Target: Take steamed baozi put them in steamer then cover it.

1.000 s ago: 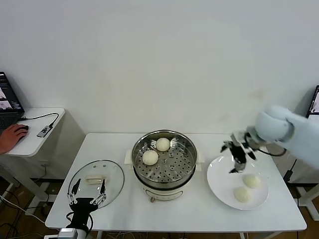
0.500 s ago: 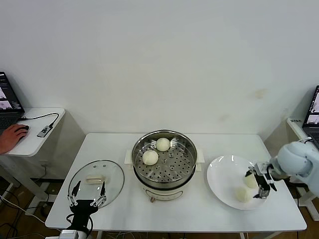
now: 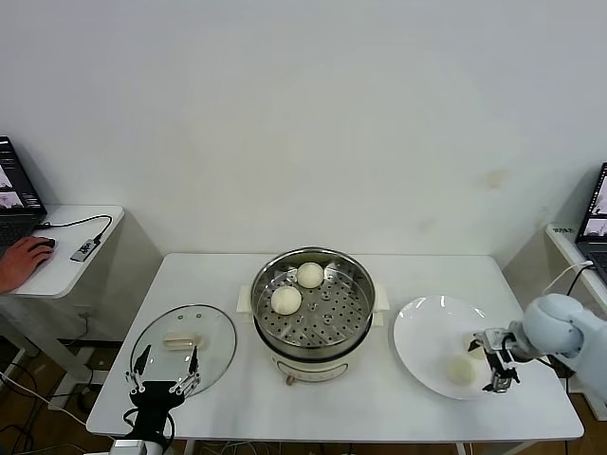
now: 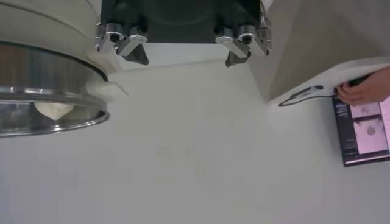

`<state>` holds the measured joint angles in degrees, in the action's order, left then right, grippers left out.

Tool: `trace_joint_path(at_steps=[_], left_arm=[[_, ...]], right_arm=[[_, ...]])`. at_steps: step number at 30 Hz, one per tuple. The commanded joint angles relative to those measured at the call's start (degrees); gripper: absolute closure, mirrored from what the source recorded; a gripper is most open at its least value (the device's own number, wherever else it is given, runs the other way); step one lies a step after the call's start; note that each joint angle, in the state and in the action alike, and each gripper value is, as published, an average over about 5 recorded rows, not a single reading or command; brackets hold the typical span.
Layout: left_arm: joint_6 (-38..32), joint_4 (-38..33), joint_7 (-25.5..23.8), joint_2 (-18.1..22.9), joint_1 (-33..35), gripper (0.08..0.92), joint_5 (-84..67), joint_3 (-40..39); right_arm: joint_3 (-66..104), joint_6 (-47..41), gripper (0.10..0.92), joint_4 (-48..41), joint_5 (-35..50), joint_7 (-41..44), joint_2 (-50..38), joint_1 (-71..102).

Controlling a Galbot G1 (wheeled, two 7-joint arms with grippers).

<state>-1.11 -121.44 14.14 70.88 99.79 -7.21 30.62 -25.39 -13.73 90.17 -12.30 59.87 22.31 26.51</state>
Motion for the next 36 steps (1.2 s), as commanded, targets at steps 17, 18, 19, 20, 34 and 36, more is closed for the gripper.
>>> trace_joint_path(at_steps=[17,18,19,20,34,36], left_arm=[[-0.02,0.76,0.00,0.01,-0.78,0.177,-0.30,0.00],[-0.01,0.75,0.00,-0.02,-0.79,0.177,-0.32,0.01],[-0.01,0.74,-0.01,-0.05,-0.80,0.177,-0.34,0.02],[-0.01,0.74,-0.01,-0.07,-0.82,0.177,-0.35,0.04],[0.01,0.48,-0.04,-0.19,-1.14,0.177,-0.62,-0.10],[-0.01,0.49,-0.03,-0.29,-1.15,0.177,-0.70,-0.14]], right_arm=[[-1.36,-0.67,0.414,-4.46,-0.97,-0.80,4.79,-0.70],[-1.31,-0.65,0.425,-4.42,-0.88,-0.74,4.78,-0.82],[-1.25,-0.63,0.436,-4.33,-0.70,-0.63,4.70,-1.02],[-1.18,-0.61,0.444,-4.20,-0.48,-0.48,4.57,-1.28],[-10.49,-1.21,0.448,-1.83,10.27,4.69,0.70,-25.80],[-14.78,-1.28,0.448,-2.39,12.22,5.19,1.27,-32.81]])
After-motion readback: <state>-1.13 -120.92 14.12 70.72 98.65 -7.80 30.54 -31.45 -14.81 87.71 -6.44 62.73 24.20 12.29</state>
